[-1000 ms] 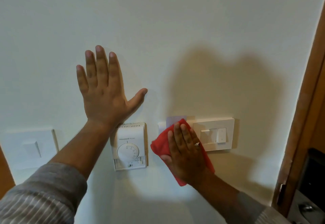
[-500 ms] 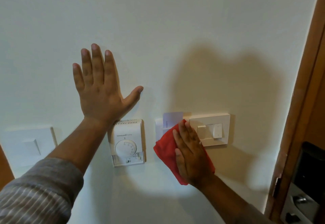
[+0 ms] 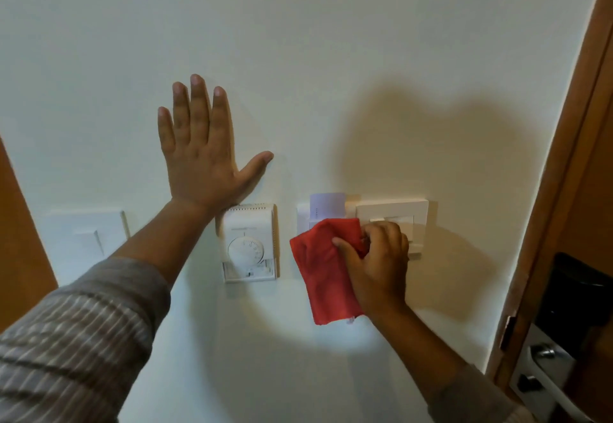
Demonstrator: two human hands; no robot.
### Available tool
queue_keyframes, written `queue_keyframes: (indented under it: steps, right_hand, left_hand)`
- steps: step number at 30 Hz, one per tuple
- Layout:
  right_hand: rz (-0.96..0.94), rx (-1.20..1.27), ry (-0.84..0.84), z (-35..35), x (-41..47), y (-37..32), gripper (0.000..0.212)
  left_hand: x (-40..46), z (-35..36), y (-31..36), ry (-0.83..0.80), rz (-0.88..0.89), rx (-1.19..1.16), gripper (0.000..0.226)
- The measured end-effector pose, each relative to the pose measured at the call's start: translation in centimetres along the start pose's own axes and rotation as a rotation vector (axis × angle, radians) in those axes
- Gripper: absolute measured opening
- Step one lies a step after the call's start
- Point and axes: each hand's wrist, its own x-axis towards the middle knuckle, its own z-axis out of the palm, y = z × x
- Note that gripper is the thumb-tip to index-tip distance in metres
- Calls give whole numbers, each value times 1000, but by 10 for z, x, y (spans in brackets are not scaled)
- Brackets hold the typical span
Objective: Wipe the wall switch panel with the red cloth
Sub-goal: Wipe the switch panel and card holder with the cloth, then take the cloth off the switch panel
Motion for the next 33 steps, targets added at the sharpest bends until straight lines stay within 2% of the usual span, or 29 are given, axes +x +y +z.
queue_keyframes:
  steps: [4, 7, 9, 10, 11, 13, 14, 16, 19, 24, 26, 30, 33]
  right_hand:
    - [183, 266, -172, -1, -18, -25, 25]
    - [248, 403, -194, 0, -42, -57, 20]
    - [309, 503, -186, 0, -60, -85, 20]
    - [344, 547, -180, 2, -70, -99, 21]
    - [387, 590, -185, 5, -79, -114, 21]
    - [474, 663, -204, 11, -99, -142, 23]
    - [512, 686, -215, 17, -109, -154, 23]
    - [587, 697, -234, 28, -131, -174, 26]
    - [650, 675, -310, 42, -180, -189, 30]
    - [776, 616, -598, 64, -289, -186, 43]
    - [783, 618, -611, 62, -306, -182, 50]
    - [819, 573, -729, 86, -365, -175, 61]
    - [855, 508, -792, 101, -415, -158, 66]
  left_hand:
    - [-64, -28, -10, -103, -122, -269, 95]
    - [-141, -57, -4, -116, -360, -580, 70]
    - [-174, -75, 0, -291, -604, -777, 70]
    - [-184, -85, -1, -435, -699, -889, 76]
    - [-190, -93, -5, -594, -764, -1012, 79]
    - [-200, -108, -19, -848, -858, -1277, 72]
    - [-206, -113, -29, -902, -907, -1374, 64]
    - [-221, -119, -49, -886, -1032, -1500, 46]
    - [-257, -131, -73, -855, -1151, -1492, 34]
    - [-327, -141, -123, -901, -1306, -1356, 27]
    - [-343, -146, -131, -918, -1326, -1296, 26]
    - [-410, -148, -152, -1035, -1415, -1179, 16]
    - [-467, -147, -160, -1142, -1428, -1147, 29]
